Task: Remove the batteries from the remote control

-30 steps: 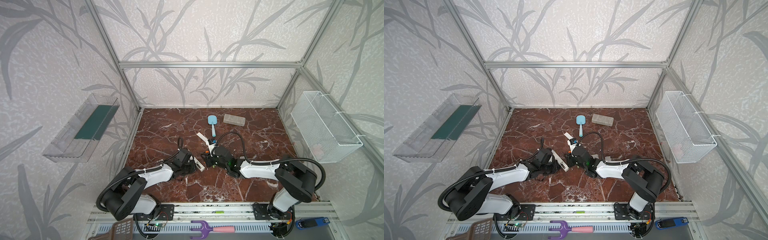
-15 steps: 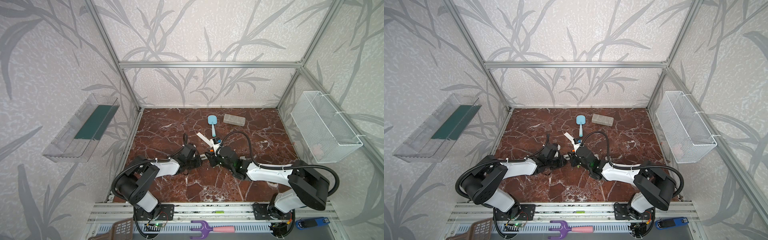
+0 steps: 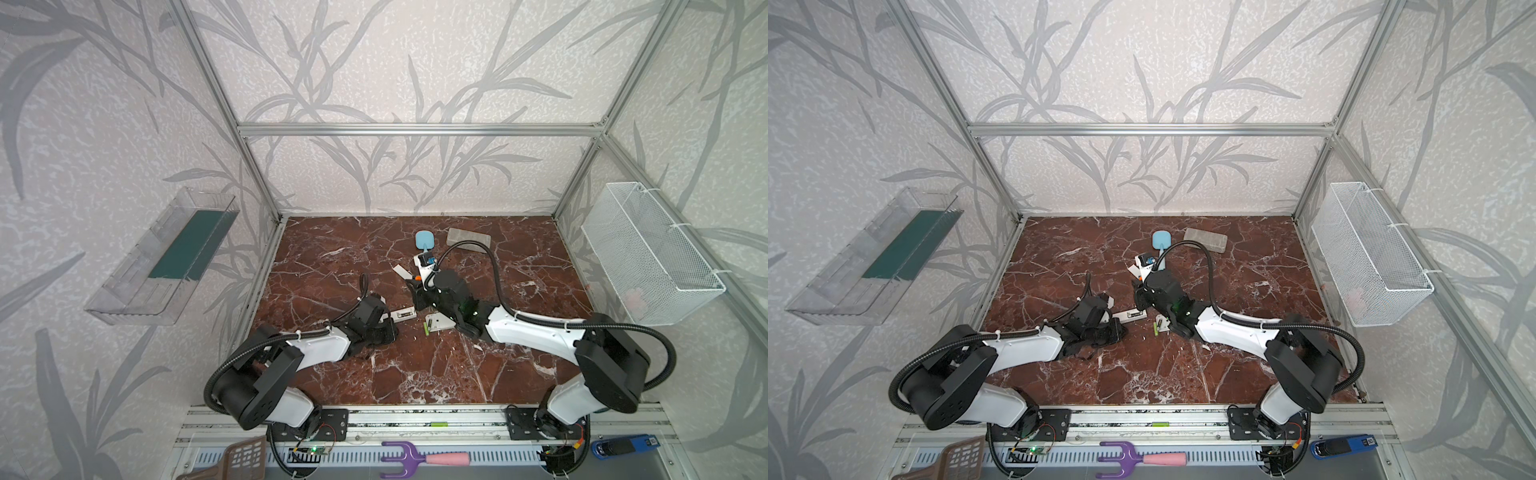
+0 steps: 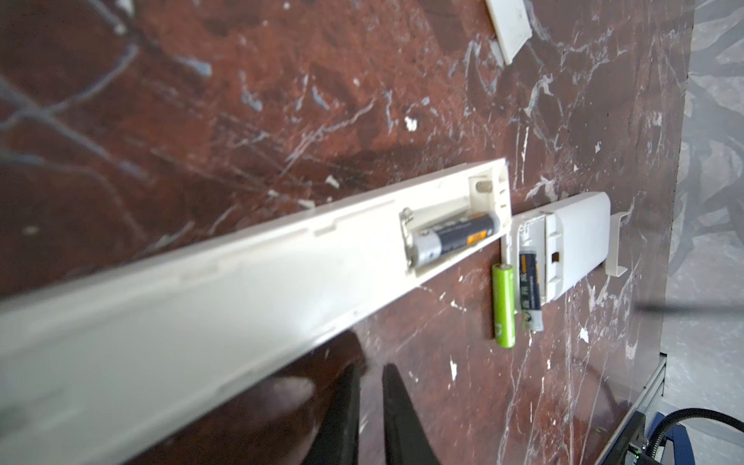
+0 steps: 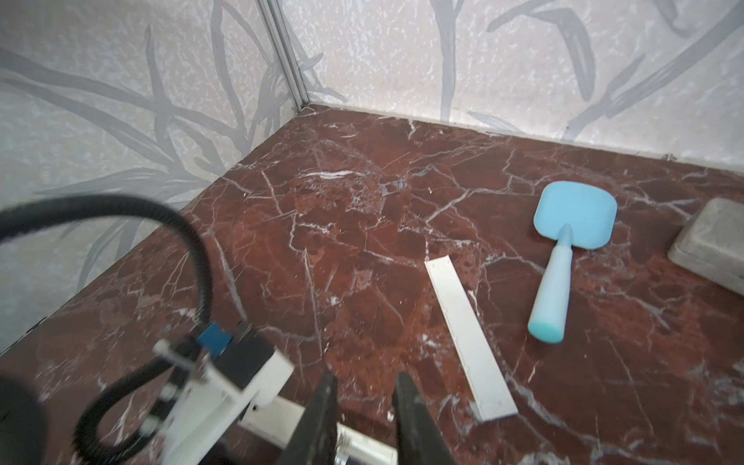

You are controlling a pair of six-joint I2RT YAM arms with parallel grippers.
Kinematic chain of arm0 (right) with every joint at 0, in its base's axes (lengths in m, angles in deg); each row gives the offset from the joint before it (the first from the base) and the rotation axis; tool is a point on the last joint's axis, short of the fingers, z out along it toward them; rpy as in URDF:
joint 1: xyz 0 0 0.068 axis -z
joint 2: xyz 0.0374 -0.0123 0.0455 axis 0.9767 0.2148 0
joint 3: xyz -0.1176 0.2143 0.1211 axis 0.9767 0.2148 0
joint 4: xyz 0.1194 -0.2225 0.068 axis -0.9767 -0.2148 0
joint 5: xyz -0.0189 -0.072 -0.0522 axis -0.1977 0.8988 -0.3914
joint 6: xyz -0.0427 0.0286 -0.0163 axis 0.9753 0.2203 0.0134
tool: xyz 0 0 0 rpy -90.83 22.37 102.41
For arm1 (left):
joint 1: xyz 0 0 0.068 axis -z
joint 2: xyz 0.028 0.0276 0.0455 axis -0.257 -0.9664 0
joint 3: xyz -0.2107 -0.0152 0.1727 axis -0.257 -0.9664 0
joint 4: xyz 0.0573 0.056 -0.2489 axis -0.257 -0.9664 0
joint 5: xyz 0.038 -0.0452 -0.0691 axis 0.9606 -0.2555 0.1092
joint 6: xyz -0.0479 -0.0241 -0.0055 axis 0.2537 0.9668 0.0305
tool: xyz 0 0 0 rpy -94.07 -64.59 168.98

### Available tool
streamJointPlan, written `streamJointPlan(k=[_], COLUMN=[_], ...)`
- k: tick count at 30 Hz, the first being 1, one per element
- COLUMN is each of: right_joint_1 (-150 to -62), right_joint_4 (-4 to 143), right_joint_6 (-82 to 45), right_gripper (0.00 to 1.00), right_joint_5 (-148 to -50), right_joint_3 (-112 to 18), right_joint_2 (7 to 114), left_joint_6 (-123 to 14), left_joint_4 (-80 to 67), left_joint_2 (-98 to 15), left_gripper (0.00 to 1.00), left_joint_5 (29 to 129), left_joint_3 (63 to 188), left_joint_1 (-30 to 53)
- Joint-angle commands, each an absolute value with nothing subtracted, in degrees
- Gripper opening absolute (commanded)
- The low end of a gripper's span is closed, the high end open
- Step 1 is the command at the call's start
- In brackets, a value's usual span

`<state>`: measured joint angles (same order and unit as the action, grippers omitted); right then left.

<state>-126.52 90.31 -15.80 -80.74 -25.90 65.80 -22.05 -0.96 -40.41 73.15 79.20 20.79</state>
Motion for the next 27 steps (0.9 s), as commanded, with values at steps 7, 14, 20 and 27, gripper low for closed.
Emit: streamJointPlan(k=[7, 14, 20, 27], right_joint_1=[-126.0, -126.2, -127.0, -129.8], right_joint_4=[95.4, 92.8, 90.5, 91.5], right_joint_6=[-7.5, -7.4, -8.9, -14.2], right_gripper=[0.00, 0.00, 0.00, 0.00], right_joint_5=[-85.8, -89.7, -90.5, -88.4], right_joint_3=[-37.9, -37.0, -30.3, -21.9], right_joint_2=[83.0, 83.4, 78.1, 71.0], left_joint_6=[-20.2, -19.9, -21.1, -23.2], left_joint_4=[-10.6, -12.5, -10.7, -9.1], left_joint_2=[-31.2, -29.9, -32.1, -41.2], left_gripper=[0.17, 0.17, 0.17, 0.17], left_joint_5=[77.6, 82.1, 81.0, 77.0], left_joint_3=[73.2, 72.2, 74.6, 81.6], left_joint_1=[20.7, 19.5, 16.7, 16.4])
